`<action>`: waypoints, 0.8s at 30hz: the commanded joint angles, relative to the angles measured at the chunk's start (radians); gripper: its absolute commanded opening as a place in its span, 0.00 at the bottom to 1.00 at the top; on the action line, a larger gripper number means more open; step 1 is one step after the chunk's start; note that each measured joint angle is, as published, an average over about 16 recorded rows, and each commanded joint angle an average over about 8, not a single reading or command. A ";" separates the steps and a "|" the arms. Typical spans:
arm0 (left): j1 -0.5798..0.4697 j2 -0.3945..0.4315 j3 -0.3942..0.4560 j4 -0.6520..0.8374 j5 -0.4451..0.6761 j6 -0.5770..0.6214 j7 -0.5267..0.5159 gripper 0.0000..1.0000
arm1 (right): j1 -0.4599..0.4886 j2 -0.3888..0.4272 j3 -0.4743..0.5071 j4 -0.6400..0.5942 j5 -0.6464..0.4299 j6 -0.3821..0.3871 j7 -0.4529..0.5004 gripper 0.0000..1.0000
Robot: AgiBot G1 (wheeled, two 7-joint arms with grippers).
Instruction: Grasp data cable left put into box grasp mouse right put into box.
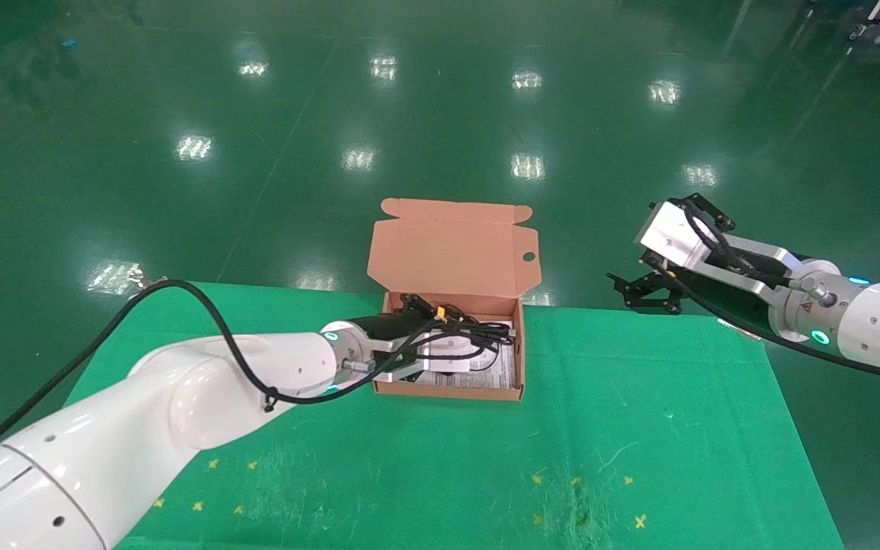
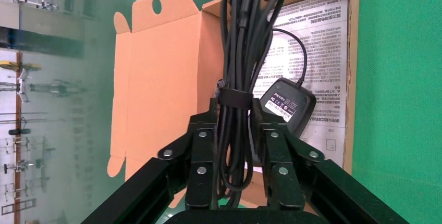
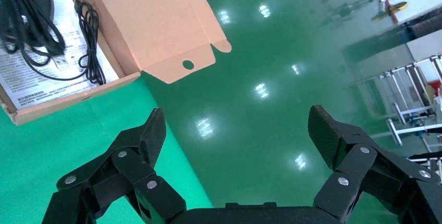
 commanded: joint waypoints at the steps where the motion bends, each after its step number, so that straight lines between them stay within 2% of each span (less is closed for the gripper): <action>1: 0.001 0.001 -0.004 -0.001 0.004 0.001 0.001 1.00 | 0.000 -0.001 0.000 -0.003 0.003 0.000 -0.002 1.00; 8: -0.009 -0.022 -0.014 -0.026 -0.002 -0.005 -0.006 1.00 | 0.004 -0.003 0.001 -0.004 0.005 0.002 -0.007 1.00; 13: -0.073 -0.035 -0.040 -0.010 -0.009 -0.053 -0.030 1.00 | 0.037 0.012 0.011 0.024 -0.013 0.002 -0.021 1.00; 19: -0.150 -0.029 -0.063 0.047 -0.006 -0.112 -0.051 1.00 | 0.096 0.049 0.012 0.070 -0.064 -0.047 -0.043 1.00; 24: -0.162 -0.033 -0.074 0.055 -0.026 -0.108 -0.056 1.00 | 0.112 0.066 0.022 0.085 -0.069 -0.102 -0.057 1.00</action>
